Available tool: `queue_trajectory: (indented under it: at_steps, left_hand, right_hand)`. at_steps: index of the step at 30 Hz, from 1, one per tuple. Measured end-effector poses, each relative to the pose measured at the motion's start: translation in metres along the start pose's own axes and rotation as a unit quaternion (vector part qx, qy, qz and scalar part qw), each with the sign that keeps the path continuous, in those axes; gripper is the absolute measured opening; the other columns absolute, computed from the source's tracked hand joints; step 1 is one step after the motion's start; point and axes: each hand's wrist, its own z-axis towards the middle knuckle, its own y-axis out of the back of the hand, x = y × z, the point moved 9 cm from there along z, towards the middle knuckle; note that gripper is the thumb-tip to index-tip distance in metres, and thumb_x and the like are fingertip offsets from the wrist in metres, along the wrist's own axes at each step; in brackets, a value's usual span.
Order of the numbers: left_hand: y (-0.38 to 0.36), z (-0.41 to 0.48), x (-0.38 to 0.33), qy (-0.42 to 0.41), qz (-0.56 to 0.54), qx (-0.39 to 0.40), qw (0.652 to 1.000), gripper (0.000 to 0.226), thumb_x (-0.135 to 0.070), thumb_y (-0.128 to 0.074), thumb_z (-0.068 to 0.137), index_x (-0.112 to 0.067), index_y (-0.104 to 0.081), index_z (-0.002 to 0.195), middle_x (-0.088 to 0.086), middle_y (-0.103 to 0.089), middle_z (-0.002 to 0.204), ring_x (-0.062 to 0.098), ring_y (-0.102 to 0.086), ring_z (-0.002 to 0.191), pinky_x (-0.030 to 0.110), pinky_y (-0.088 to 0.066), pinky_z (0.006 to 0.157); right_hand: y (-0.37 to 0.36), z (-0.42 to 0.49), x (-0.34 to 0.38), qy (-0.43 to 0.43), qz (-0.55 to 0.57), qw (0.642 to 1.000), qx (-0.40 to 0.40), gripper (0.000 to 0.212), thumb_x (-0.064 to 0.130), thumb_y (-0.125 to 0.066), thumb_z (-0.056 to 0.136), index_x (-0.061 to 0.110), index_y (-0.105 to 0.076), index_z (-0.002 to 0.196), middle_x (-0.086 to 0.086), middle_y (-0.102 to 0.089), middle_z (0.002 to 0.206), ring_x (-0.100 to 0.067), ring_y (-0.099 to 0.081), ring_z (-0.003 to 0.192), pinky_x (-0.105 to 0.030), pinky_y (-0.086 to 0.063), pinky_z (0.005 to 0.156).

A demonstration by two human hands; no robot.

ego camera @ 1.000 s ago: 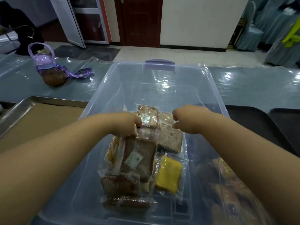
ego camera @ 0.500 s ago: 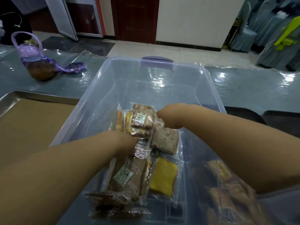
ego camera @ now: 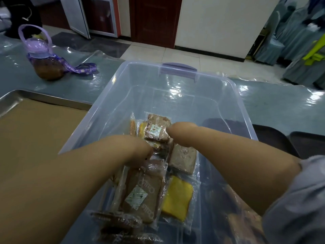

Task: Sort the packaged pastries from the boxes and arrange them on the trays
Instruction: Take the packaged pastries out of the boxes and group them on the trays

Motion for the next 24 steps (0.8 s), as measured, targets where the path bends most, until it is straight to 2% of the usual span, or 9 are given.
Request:
queue_trajectory:
  at_steps: [1, 5, 7, 10, 15, 17, 20, 24]
  left_hand:
    - [0.004, -0.002, 0.0, 0.001, -0.003, -0.003, 1.0, 0.031, -0.02, -0.05, 0.095, -0.017, -0.053, 0.126, 0.005, -0.056, 0.123, 0.022, -0.053, 0.103, 0.026, -0.037, 0.075]
    - [0.014, -0.007, 0.001, 0.009, -0.019, -0.016, 1.0, 0.037, -0.011, -0.049, 0.095, -0.017, -0.05, 0.131, 0.006, -0.054, 0.124, 0.019, -0.047, 0.09, 0.023, -0.034, 0.065]
    - [0.016, -0.009, 0.003, 0.007, -0.031, -0.024, 0.999, 0.037, -0.009, -0.05, 0.094, -0.018, -0.052, 0.13, 0.005, -0.054, 0.125, 0.022, -0.052, 0.1, 0.023, -0.038, 0.069]
    - [0.017, -0.011, 0.007, 0.004, -0.058, -0.038, 0.998, 0.034, -0.009, -0.052, 0.092, -0.018, -0.056, 0.125, 0.005, -0.055, 0.123, 0.023, -0.053, 0.108, 0.027, -0.038, 0.076]
    - [0.021, -0.012, 0.018, 0.014, -0.081, -0.06, 0.995, 0.025, -0.01, -0.054, 0.09, -0.016, -0.061, 0.113, 0.003, -0.06, 0.106, 0.019, -0.053, 0.088, 0.027, -0.038, 0.07]
    - [0.027, -0.012, 0.021, 0.022, -0.078, -0.073, 0.994, 0.024, -0.011, -0.053, 0.091, -0.015, -0.061, 0.113, 0.003, -0.06, 0.102, 0.019, -0.051, 0.085, 0.027, -0.039, 0.07]
    - [0.034, -0.012, 0.024, 0.035, -0.075, -0.091, 0.992, 0.027, -0.011, -0.053, 0.091, -0.017, -0.06, 0.116, 0.006, -0.059, 0.112, 0.022, -0.055, 0.095, 0.031, -0.043, 0.076]
    - [0.036, -0.012, 0.032, 0.045, -0.069, -0.105, 0.991, 0.027, -0.015, -0.06, 0.087, -0.02, -0.063, 0.113, 0.005, -0.06, 0.112, 0.023, -0.057, 0.101, 0.031, -0.047, 0.081]
  right_hand:
    - [0.004, 0.001, -0.002, -0.001, 0.0, 1.0, -0.006, 0.018, -0.005, -0.047, 0.09, 0.009, -0.048, 0.101, -0.003, -0.047, 0.082, -0.023, -0.048, 0.08, -0.033, -0.041, 0.066]
    - [0.021, 0.003, -0.02, -0.017, 0.025, 0.999, -0.043, 0.019, -0.003, -0.047, 0.09, 0.013, -0.05, 0.099, -0.004, -0.049, 0.089, -0.023, -0.048, 0.081, -0.033, -0.044, 0.069]
    - [0.032, 0.004, -0.031, -0.027, 0.045, 0.997, -0.057, 0.022, -0.005, -0.047, 0.089, 0.016, -0.047, 0.093, -0.006, -0.051, 0.092, -0.025, -0.049, 0.082, -0.035, -0.045, 0.071]
    - [0.049, 0.01, -0.037, -0.017, 0.046, 0.995, -0.086, 0.023, -0.007, -0.043, 0.087, 0.009, -0.054, 0.1, -0.009, -0.054, 0.097, -0.025, -0.048, 0.081, -0.034, -0.042, 0.067]
    - [0.068, 0.033, -0.026, 0.027, 0.049, 0.992, -0.116, 0.025, -0.007, -0.044, 0.087, 0.01, -0.053, 0.102, -0.004, -0.048, 0.097, -0.021, -0.045, 0.081, -0.032, -0.036, 0.065]
    - [0.071, 0.042, -0.016, 0.056, 0.056, 0.99, -0.118, 0.025, -0.007, -0.043, 0.086, 0.01, -0.052, 0.103, -0.004, -0.047, 0.099, -0.021, -0.044, 0.083, -0.032, -0.035, 0.067]
    - [0.066, 0.055, -0.001, 0.1, 0.07, 0.987, -0.104, 0.026, -0.005, -0.04, 0.087, 0.008, -0.052, 0.107, -0.007, -0.049, 0.107, -0.023, -0.045, 0.09, -0.031, -0.033, 0.073]
    - [0.051, 0.073, 0.007, 0.124, 0.108, 0.984, -0.068, 0.019, 0.0, -0.04, 0.091, 0.005, -0.051, 0.106, -0.013, -0.05, 0.116, -0.028, -0.05, 0.1, -0.03, -0.034, 0.077]
